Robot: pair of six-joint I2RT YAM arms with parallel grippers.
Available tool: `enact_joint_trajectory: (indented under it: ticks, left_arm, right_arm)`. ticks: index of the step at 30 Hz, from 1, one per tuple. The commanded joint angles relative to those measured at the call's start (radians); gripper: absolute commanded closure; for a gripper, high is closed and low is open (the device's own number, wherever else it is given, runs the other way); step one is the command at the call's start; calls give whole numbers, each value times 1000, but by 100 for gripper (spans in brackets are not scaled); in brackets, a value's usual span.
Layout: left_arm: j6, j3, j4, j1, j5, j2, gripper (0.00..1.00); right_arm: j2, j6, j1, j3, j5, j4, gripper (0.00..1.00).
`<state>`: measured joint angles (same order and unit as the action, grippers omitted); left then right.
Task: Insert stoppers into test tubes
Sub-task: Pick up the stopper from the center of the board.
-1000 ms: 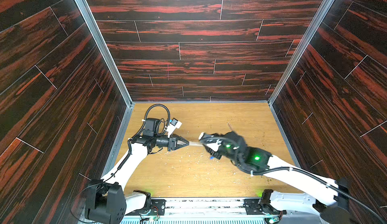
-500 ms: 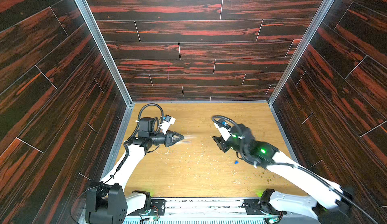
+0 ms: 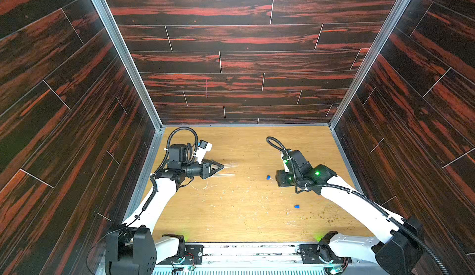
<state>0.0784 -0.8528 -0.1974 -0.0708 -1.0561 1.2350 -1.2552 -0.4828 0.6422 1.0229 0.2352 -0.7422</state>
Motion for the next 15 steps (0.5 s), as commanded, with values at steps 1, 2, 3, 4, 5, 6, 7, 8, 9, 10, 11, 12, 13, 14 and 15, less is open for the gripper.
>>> enact_joint_trajectory:
  ticks: [1,2,3,4,5,6,7,8,9,10,11,12,13,14,15]
  left_arm:
    - [-23,-3,-24,7,-1,-17,100]
    - [-23,-2,-20,8,-2,-17,100]
    - [-23,1,-15,8,-4,-16,100]
    - [-25,1,-15,8,-3,-16,100]
    - [-27,-1,-19,7,-1,-17,100]
    - [-33,-8,-37,7,1,-17,100]
    - [-40,-12,-48,8,1,-18,100]
    - [-42,-10,-47,7,-1,-19,100]
    - [-45,-6,-44,7,0,-19,100]
    - [-45,-3,-36,7,-1,-17,100]
    - [-48,-3,-36,8,1,-16,100]
    - [-52,-7,-42,9,0,-13,100]
    - [-54,-12,-48,9,2,-10,100]
    - [-53,-14,-49,9,2,-9,100]
    - [-49,-12,-44,9,0,-8,100]
  right_arm:
    - [-28,-101,-11,-49,-76,-69,40]
    - [-34,-102,-11,-62,-86,-64,41]
    - [-43,-111,-11,-74,-97,-59,41]
    - [-53,-121,-12,-84,-109,-57,40]
    - [-61,-129,-13,-90,-122,-62,41]
    - [-68,-138,-12,-93,-139,-71,41]
    - [-69,-146,-12,-102,-150,-78,42]
    - [-64,-156,-11,-113,-155,-81,42]
    - [-60,-160,-13,-124,-157,-75,42]
    - [-61,-163,-13,-131,-157,-65,42]
    - [-70,-166,-12,-129,-158,-58,42]
    - [-87,-171,-13,-120,-159,-54,42]
    - [-104,-178,-12,-104,-161,-51,42]
    - [-121,-189,-10,-92,-166,-37,43]
    - [-136,-205,-11,-85,-169,-17,45]
